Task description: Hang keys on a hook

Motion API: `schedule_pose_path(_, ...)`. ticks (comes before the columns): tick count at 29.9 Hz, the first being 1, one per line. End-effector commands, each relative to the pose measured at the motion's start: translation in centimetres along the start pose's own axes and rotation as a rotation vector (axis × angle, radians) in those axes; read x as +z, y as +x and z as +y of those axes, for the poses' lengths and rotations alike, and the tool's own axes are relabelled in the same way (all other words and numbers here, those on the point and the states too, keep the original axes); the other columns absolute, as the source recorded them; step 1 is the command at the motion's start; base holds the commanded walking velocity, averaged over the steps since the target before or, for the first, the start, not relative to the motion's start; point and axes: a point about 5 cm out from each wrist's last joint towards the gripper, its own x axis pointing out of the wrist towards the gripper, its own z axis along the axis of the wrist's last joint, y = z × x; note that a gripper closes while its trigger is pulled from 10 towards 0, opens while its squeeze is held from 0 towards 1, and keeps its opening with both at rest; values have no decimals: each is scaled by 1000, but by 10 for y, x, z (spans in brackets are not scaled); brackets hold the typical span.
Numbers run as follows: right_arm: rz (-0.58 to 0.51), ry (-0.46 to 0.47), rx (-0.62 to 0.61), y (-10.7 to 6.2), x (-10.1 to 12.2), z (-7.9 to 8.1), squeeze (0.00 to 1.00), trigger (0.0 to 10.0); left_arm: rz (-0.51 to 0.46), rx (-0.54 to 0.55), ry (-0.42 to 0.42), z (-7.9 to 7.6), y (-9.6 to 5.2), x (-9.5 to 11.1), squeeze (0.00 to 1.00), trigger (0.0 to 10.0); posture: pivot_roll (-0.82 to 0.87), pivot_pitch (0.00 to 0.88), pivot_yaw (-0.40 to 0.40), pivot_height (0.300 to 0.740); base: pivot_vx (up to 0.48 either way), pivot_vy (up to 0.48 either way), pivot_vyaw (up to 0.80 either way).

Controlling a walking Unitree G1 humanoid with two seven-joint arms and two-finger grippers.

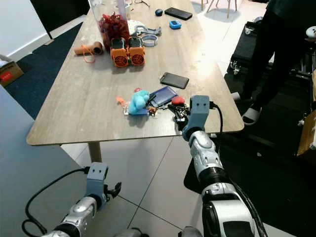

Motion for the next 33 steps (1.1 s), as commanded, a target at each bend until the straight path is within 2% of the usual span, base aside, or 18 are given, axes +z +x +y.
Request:
schedule_pose_path(1,13,-3,-1,-3,-6,1,0,10000,18,10,16,7,-4,-5,0,10000,33,112,9,740,0,0,0)
schedule_pose_path(6,14,-3,0,-3,-6,2,0,10000,16,10,17,7,-3,-4,0,10000,35,113,9,740,0,0,0)
schedule_pose_path(7,14,-2,1,-3,-6,2,0,8275,15,10,17,7,-3,-4,0,10000,36,112,8,740,0,0,0)
schedule_pose_path(8,14,-2,1,-3,-6,2,0,7490,15,11,17,7,-3,-4,0,10000,36,112,8,740,0,0,0)
schedule_pose_path(9,14,-2,1,-3,-6,2,0,7490,15,11,17,7,-3,-4,0,10000,36,112,8,740,0,0,0)
schedule_pose_path(10,12,0,2,-3,-6,3,0,1176,16,11,17,7,-3,-4,0,10000,36,112,9,740,0,0,0)
schedule_pose_path(11,11,1,3,-3,-6,3,0,0,16,12,17,8,-3,-4,0,10000,36,112,9,740,0,0,0)
schedule_pose_path(28,-5,8,0,-2,-1,2,0,0,16,12,16,8,-3,-3,0,10000,37,111,8,740,0,0,0)
schedule_pose_path(32,-37,12,-6,0,7,1,0,0,14,14,16,8,-3,-3,0,10000,39,112,7,740,0,0,0)
schedule_pose_path(33,-84,21,-14,2,19,0,0,0,14,15,16,8,-3,-2,0,10000,41,117,6,740,0,0,0)
